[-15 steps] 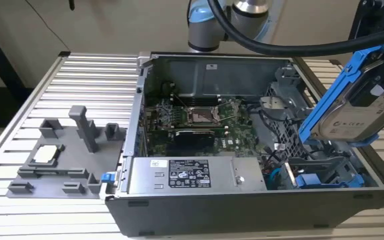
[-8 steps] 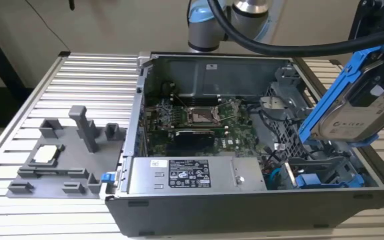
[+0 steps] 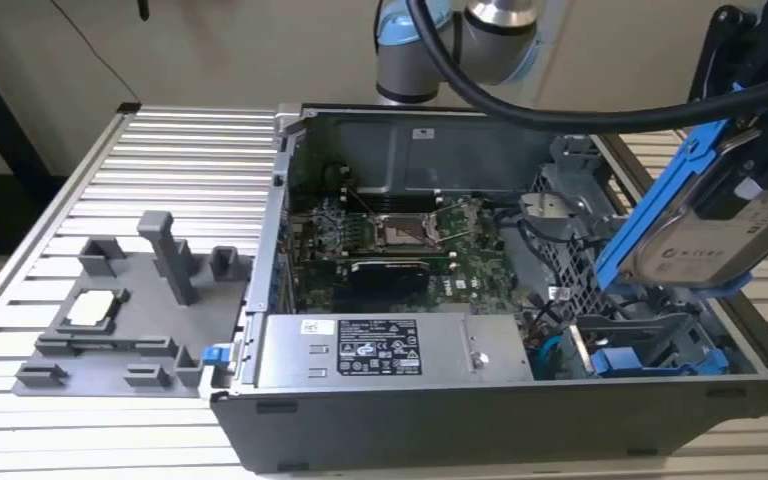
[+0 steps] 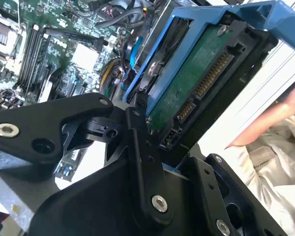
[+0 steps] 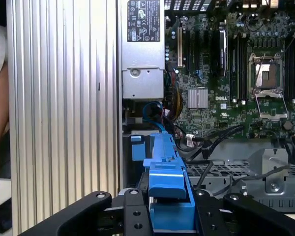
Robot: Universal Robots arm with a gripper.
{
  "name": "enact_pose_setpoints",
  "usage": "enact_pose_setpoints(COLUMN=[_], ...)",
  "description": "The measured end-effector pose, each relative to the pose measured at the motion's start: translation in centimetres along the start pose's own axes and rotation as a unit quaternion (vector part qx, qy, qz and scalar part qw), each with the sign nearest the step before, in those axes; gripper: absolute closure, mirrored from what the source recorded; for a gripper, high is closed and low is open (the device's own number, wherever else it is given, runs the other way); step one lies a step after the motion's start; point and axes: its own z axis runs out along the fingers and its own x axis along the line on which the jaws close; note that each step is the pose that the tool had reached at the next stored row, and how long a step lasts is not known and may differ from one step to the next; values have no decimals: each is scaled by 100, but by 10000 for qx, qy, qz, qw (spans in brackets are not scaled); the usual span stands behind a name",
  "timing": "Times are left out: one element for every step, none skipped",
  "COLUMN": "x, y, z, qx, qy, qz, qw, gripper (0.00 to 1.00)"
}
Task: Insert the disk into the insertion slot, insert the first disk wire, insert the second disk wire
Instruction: 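Insert the disk into the insertion slot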
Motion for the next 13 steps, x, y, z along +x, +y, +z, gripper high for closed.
enact_pose_setpoints(x=[1,2,3,4,5,7,7,8,9,9,10,12,13], y=[-1,-1,-2,-2,-3,-3,-4,-4,-5,-5,-6,-6,-7], z=[12,27,41,55,68,83,98,112,127,140,156,171,184], qx=[2,5,7,9,11,13,15,17,20,23,26,30,34], qy=[0,-2,-3,-4,-5,-7,-8,-9,-10,-12,-13,-16,-16], qz=[0,0,0,0,0,0,0,0,0,0,0,0,0], qw=[10000,10000,10000,10000,10000,10000,10000,10000,10000,10000,10000,10000,10000], gripper=[67,67,67,67,67,67,67,67,67,67,67,67,67])
